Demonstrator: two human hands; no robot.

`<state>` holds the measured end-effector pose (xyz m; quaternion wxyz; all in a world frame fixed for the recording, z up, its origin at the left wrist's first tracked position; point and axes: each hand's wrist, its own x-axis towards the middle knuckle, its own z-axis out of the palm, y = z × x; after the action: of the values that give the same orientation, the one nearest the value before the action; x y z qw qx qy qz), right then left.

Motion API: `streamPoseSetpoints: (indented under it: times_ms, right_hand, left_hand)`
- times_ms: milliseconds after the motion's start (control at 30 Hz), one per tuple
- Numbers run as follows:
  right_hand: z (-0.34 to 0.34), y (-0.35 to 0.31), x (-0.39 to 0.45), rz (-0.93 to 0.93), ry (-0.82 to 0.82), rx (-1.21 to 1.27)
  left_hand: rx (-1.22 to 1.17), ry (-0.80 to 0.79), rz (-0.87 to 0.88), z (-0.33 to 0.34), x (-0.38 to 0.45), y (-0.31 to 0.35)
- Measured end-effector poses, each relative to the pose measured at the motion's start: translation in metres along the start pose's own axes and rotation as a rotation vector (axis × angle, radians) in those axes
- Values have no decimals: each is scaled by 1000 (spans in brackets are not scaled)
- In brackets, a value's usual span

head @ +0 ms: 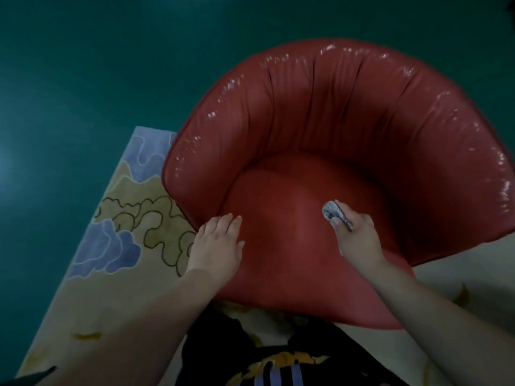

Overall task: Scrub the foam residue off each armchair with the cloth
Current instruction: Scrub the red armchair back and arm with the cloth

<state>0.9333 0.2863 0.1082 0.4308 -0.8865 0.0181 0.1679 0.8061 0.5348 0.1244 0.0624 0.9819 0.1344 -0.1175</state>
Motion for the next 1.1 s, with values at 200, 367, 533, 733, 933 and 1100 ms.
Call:
streamPoseSetpoints:
  times_ms: [200,367,533,733,933,1100]
  right_hand:
    - [53,-68,-11,101,59,90]
    - [97,-122,-30,184,194,160]
    - [115,-162,-51,190,284,233]
    - [117,-178,-50,98,315,281]
    - [127,-177,-31,96,206,243]
    - [147,-192,-23,169,251,289]
  left_hand:
    - [1,77,165,-45,16,-76]
    - [38,97,337,-82,47,-132]
    - [39,105,393,-112,77,-168]
    - [-9,102,352,-120,106,-179]
    - [-38,62,289,-121,125,-185]
    - [-48,11,363,-125,161,-199]
